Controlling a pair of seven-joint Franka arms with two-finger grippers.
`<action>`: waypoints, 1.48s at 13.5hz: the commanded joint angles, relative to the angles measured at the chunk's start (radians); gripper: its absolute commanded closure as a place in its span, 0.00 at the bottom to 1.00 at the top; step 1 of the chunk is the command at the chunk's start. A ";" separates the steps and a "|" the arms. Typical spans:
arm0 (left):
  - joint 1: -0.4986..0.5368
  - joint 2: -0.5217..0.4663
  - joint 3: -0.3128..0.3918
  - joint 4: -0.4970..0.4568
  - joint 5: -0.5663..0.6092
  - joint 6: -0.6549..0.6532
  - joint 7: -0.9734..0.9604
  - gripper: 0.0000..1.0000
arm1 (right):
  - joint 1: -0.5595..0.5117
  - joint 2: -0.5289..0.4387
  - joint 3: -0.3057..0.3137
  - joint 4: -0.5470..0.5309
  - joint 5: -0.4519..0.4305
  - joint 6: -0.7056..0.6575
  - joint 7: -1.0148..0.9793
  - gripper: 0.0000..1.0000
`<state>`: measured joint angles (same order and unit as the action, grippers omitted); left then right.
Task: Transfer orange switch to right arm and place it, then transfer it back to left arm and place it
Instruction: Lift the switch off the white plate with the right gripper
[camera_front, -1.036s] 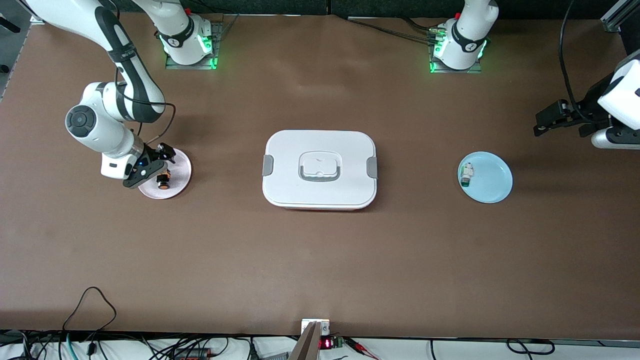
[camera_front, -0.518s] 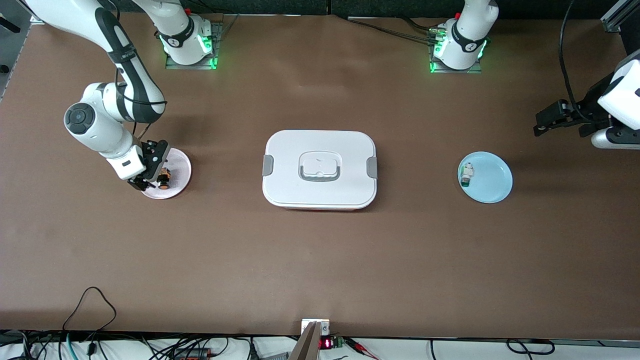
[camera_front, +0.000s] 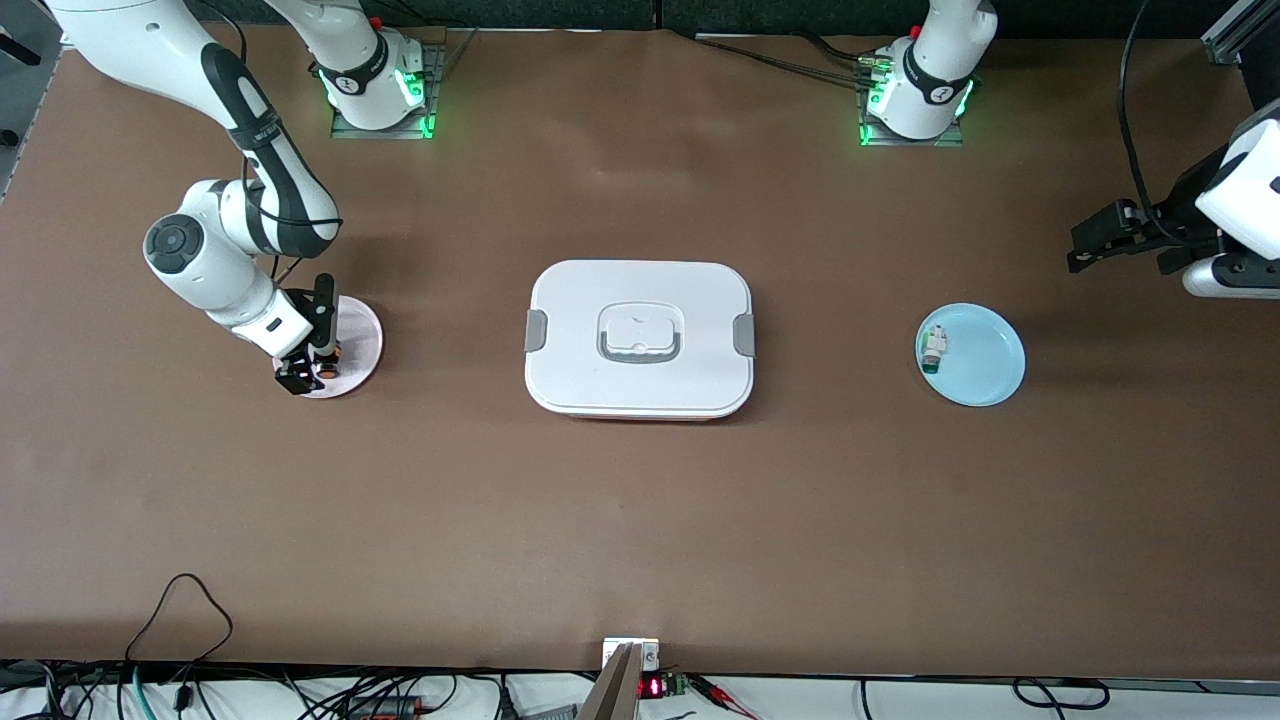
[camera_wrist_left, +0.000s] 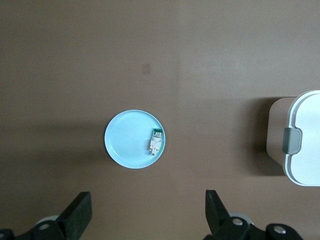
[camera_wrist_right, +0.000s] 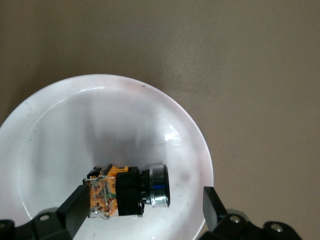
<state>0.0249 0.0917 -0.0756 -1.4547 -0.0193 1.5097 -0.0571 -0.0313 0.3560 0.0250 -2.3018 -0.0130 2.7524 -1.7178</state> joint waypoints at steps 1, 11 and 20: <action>0.007 0.002 -0.007 0.007 0.012 0.001 0.006 0.00 | -0.009 -0.009 0.006 0.001 -0.010 -0.043 -0.031 0.00; 0.007 0.002 -0.007 0.005 0.012 0.000 0.006 0.00 | -0.019 0.001 0.006 -0.013 -0.004 -0.046 -0.105 0.00; 0.009 0.002 -0.007 0.005 0.012 0.000 0.006 0.00 | -0.016 0.040 0.006 -0.019 -0.002 0.016 -0.105 0.00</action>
<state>0.0257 0.0918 -0.0756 -1.4550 -0.0193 1.5096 -0.0571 -0.0384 0.3929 0.0250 -2.3075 -0.0129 2.7396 -1.7972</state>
